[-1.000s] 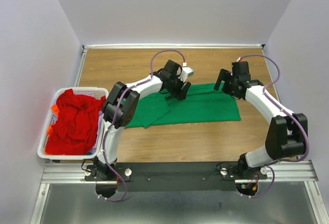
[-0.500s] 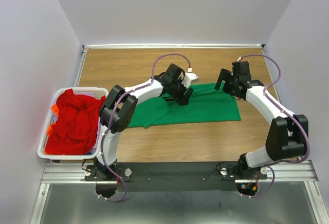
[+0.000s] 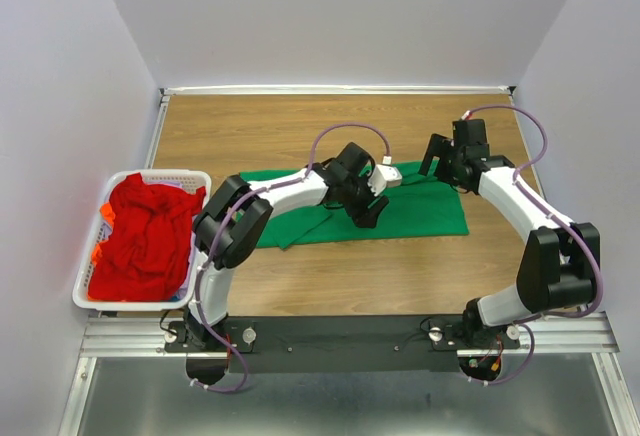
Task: Fold and stack the t-shirts
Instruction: Fold the tshirt
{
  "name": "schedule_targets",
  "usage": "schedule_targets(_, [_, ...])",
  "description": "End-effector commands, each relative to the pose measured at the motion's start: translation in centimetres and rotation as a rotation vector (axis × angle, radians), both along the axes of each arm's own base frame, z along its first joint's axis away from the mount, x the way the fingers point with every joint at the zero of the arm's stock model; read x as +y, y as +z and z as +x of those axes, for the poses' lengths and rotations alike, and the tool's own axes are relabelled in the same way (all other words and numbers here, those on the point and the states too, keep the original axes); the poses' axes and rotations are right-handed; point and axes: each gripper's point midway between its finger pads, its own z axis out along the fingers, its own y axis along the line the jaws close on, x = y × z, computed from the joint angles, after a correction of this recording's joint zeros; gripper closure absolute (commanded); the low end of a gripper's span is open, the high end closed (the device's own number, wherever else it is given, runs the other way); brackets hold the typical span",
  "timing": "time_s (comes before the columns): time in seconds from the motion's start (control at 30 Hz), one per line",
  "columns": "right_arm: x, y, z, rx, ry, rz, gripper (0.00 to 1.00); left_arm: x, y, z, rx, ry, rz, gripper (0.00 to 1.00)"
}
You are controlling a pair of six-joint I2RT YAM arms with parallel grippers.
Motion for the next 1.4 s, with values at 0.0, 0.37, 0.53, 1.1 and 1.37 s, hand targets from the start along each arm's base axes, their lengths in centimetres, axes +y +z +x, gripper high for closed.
schedule_targets(0.0, [-0.1,0.4,0.8,-0.001,-0.001,-0.001,0.03,-0.6,0.9,-1.3,0.006,-0.042,-0.029,0.31])
schedule_targets(0.37, [0.2,0.1,2.9,0.008,-0.012,0.013,0.06,-1.6,8.4,7.5,-0.209,0.205,-0.167,0.18])
schedule_targets(0.53, [0.0,0.9,1.5,-0.012,-0.027,0.022,0.05,-4.2,9.2,10.0,-0.235,0.193,-0.216,0.15])
schedule_targets(1.1, [-2.8,3.6,-1.4,-0.117,-0.191,-0.021,0.03,-8.0,3.5,8.0,-0.078,0.039,-0.249,0.15])
schedule_targets(1.37, [-2.4,3.1,-1.4,-0.100,-0.180,-0.007,0.03,-7.8,1.1,7.4,-0.042,0.027,-0.214,0.16])
